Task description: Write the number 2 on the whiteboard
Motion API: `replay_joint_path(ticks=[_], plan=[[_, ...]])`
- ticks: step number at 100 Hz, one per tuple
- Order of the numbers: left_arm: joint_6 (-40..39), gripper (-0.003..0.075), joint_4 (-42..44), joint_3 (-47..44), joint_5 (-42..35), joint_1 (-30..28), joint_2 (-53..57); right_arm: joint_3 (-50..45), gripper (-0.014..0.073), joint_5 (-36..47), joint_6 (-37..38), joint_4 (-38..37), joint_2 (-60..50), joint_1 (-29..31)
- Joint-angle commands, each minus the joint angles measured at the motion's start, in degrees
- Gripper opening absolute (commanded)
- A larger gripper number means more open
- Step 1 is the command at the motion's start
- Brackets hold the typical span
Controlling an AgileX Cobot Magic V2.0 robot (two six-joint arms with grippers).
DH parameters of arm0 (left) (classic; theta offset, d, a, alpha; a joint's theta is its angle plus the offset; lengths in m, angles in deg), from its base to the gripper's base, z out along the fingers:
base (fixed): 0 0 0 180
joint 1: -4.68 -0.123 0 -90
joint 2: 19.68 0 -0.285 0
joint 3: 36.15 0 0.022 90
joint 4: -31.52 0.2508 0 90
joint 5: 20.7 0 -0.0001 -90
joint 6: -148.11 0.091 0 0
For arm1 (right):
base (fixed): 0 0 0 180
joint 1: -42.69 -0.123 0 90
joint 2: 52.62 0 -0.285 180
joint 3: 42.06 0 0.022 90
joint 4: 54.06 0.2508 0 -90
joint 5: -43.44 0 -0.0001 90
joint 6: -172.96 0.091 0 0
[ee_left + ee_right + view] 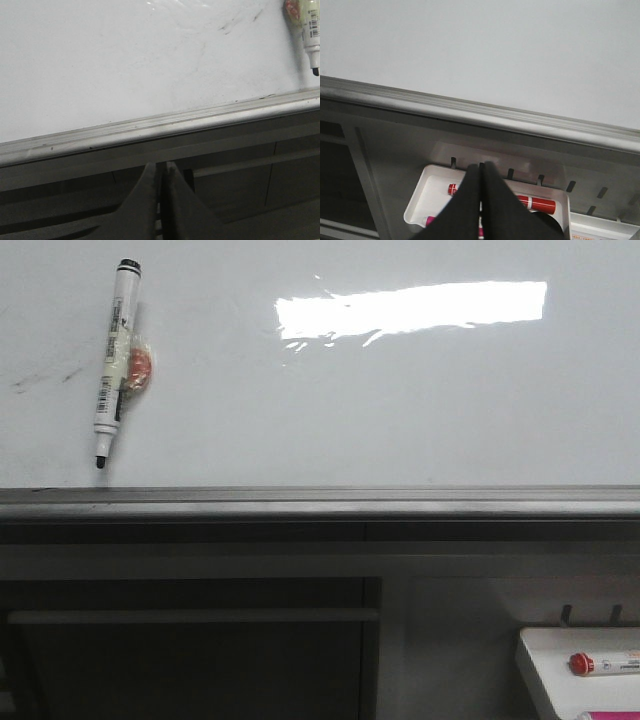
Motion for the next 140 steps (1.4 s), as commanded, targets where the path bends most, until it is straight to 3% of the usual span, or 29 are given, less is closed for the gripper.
replay_joint_path(ticks=[1, 13, 19, 24, 36, 41, 49, 70, 78, 87, 100, 105, 114, 124, 140], plan=[[-0.5, -0.0020, -0.3, -0.6, -3.7, -0.2, 1.6, -1.3, -0.0074, 1.8, -0.2, -0.3, -1.2, 0.2], [-0.5, -0.0020, -0.3, -0.6, -3.7, -0.2, 1.6, -1.3, -0.0074, 3.5, -0.2, -1.5, -1.2, 0.2], [-0.5, -0.0020, -1.9, -0.6, -4.9, -0.2, 1.6, -1.3, -0.0074, 8.1, 0.1, -0.6, -1.2, 0.2], [-0.6, -0.0020, -8.0, -0.6, -7.4, -0.2, 1.6, -1.3, -0.0074, 13.2, 0.1, 3.8, -1.2, 0.2], [-0.6, -0.0020, -37.0, -0.6, -12.3, -0.2, 1.6, -1.3, -0.0074, 23.3, 0.1, 20.7, -1.2, 0.2], [-0.6, -0.0020, -44.4, -0.6, -13.0, -0.2, 1.6, -1.3, -0.0074, 24.9, 0.1, 26.6, -1.2, 0.2], [-0.6, -0.0020, -51.3, -0.6, -14.1, -0.2, 1.6, -1.3, -0.0074, 24.5, 0.1, 33.2, -1.2, 0.2], [-0.5, -0.0020, -62.8, -0.4, -13.6, -0.2, 1.6, -0.4, -0.0074, 25.1, 0.1, 41.6, -1.2, 0.2], [1.5, -0.0020, -61.1, 1.0, -12.3, -0.2, 1.5, 1.9, -0.0073, 23.7, 0.0, 42.6, -1.2, 0.2], [5.0, -0.0020, -54.3, 4.6, -9.8, -0.2, 0.6, 6.2, -0.0057, 18.6, -2.5, 38.6, -0.8, 0.2], [5.7, -0.0003, -37.3, 12.4, -3.4, -0.2, -6.2, 14.1, 0.0070, 6.9, -7.2, 32.1, 2.3, 0.2], [5.7, 0.0050, -31.7, 16.5, 1.0, -0.2, -10.4, 16.7, 0.0153, 3.7, -8.7, 31.2, 4.3, 0.2], [5.7, 0.0231, -27.0, 22.5, 7.0, -0.2, -19.0, 20.4, 0.0314, 0.4, -9.1, 30.7, 8.7, 0.2], [6.0, 0.0412, -26.9, 28.5, 10.2, -0.2, -27.3, 22.7, 0.0393, -1.1, -9.2, 30.7, 13.2, 0.2], [12.0, 0.0438, -27.6, 36.8, 15.3, 0.6, -38.5, 24.6, 0.0400, -1.9, -9.7, 30.7, 18.5, 0.2]])
